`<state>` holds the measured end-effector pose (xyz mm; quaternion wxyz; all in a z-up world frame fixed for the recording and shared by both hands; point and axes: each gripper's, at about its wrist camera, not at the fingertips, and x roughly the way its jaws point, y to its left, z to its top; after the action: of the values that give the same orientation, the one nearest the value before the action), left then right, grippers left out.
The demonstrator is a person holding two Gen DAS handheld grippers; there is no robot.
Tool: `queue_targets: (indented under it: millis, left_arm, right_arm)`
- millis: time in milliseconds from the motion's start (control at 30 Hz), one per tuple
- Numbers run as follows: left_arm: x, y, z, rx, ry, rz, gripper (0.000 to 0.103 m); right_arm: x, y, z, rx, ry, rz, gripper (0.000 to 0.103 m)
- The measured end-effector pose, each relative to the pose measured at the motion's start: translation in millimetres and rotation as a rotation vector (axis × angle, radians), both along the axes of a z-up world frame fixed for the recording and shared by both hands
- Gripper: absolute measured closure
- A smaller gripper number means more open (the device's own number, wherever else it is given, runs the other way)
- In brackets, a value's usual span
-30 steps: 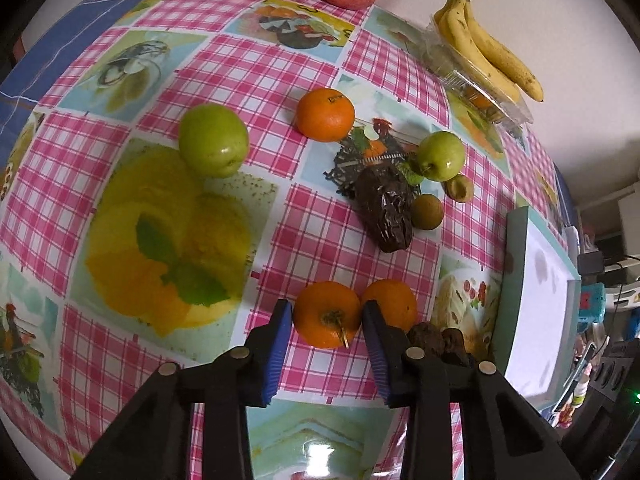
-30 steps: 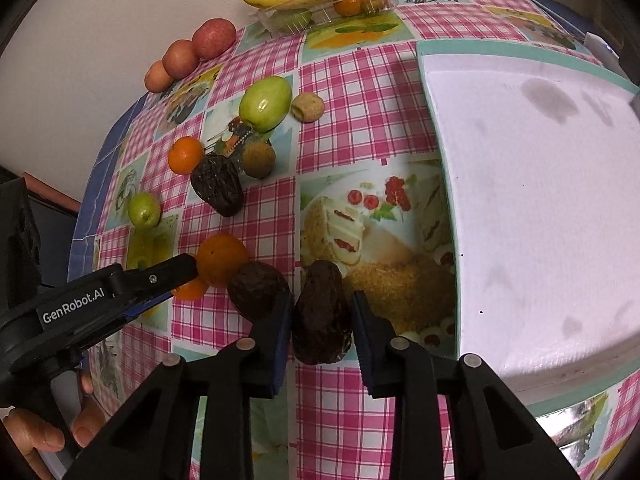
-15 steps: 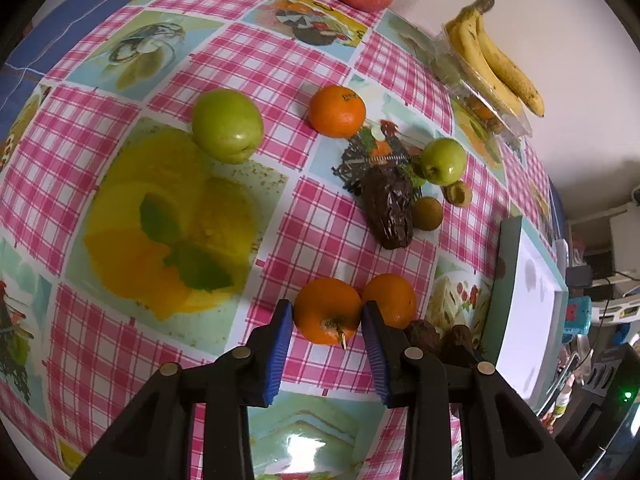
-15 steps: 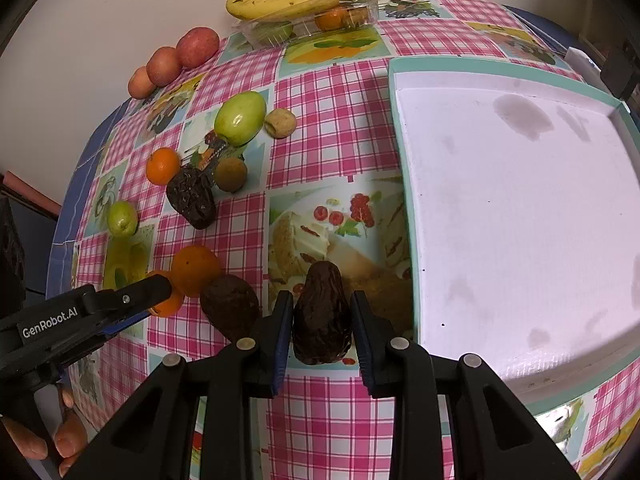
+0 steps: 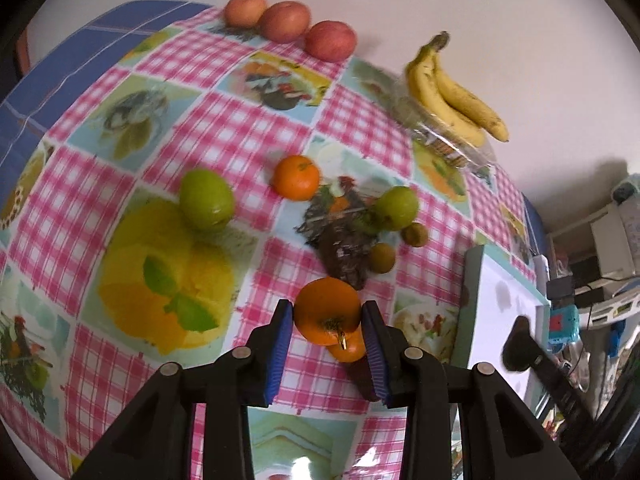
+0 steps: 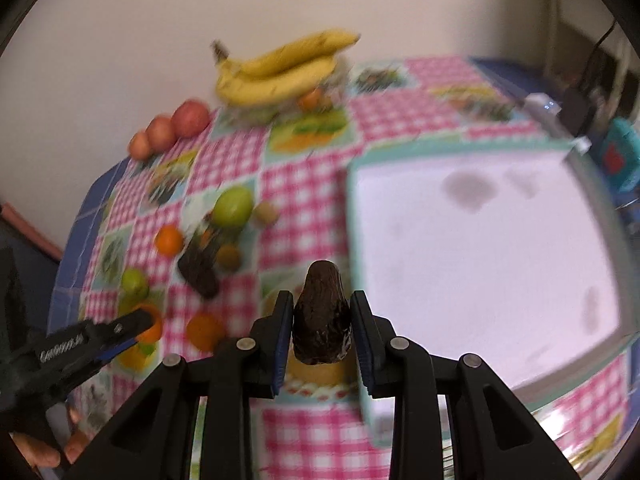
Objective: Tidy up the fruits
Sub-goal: 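Carry the orange with left tool while right tool carries the date to the white tray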
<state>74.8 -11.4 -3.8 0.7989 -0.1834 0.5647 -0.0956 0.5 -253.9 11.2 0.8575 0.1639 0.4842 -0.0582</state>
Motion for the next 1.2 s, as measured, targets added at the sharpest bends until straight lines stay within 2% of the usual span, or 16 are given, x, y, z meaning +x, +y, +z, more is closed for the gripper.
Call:
queue_targets:
  millis: [67, 233, 567, 733, 1000, 1200]
  left_arm:
    - [1.0, -9.0, 2.2, 0.005, -0.014, -0.025, 0.066]
    - [0.9, -38.3, 12.0, 0.021, -0.061, -0.120, 0.066]
    - [5.9, -148.1, 14.3, 0.007, -0.114, -0.367, 0.066]
    - [11.4, -199.6, 3.3, 0.056, -0.134, -0.466, 0.066]
    - [22.7, -241.5, -17.8, 0.119, -0.125, -0.536, 0.066]
    - [33.2, -252.6, -36.3, 0.145, -0.103, -0.533, 0.065]
  right_arm:
    - [2.2, -12.1, 8.5, -0.045, -0.010, -0.048, 0.073]
    - [6.3, -52.1, 16.9, -0.070, -0.017, -0.164, 0.073]
    - [-3.6, -135.6, -1.9, -0.062, 0.030, -0.339, 0.073]
    - [-9.5, -168.4, -3.6, -0.061, 0.025, -0.408, 0.073]
    - [3.4, -198.8, -15.9, -0.046, 0.025, -0.435, 0.073]
    - [16.1, -207.2, -37.8, -0.044, 0.060, -0.432, 0.073]
